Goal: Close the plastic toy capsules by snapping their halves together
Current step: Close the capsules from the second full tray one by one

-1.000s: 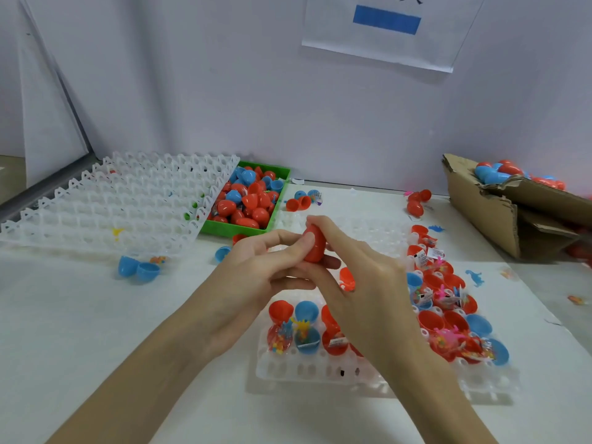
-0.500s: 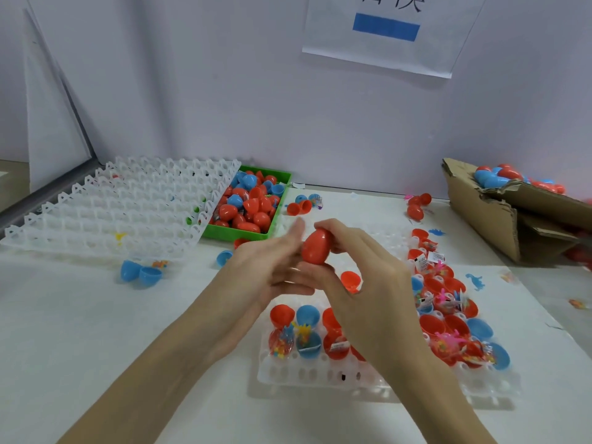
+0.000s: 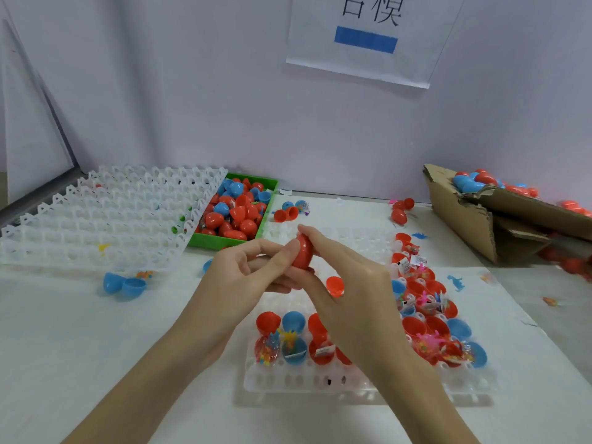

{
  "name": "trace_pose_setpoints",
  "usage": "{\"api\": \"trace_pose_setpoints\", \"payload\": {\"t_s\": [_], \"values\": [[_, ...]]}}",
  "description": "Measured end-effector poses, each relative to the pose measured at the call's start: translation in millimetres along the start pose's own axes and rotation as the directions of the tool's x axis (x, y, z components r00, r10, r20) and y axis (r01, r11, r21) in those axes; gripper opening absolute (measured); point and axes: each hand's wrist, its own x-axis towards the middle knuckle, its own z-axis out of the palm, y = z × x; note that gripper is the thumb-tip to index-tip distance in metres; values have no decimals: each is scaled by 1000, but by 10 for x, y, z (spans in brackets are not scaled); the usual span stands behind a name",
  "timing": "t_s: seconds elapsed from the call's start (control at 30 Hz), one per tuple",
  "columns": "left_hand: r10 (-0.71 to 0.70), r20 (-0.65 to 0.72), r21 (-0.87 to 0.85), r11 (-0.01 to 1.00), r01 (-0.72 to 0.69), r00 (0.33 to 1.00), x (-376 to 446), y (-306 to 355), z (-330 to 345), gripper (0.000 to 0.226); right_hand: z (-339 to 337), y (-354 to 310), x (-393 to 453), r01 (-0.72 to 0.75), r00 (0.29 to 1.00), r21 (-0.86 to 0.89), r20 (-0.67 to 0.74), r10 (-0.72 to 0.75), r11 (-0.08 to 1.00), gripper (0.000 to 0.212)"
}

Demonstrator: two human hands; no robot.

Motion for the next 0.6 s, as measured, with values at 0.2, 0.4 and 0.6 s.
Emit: {"api": "trace_pose_setpoints", "payload": {"t_s": [0.2,0.4,0.6], "values": [[-36,-115,-129,991,21,993,72,-13,-60,61,-146,198,243,-442,896,314,105,431,841,48],[-69,-178,-202,979,32,982,112,-30,-160,59,-939,977,967,-301,699,954,229,678,-12,34],[-51,-129,-178,984,27,990,129,-44,-180,58,-1202,1617,1221,-529,620,770,64,782,357,39]]}}
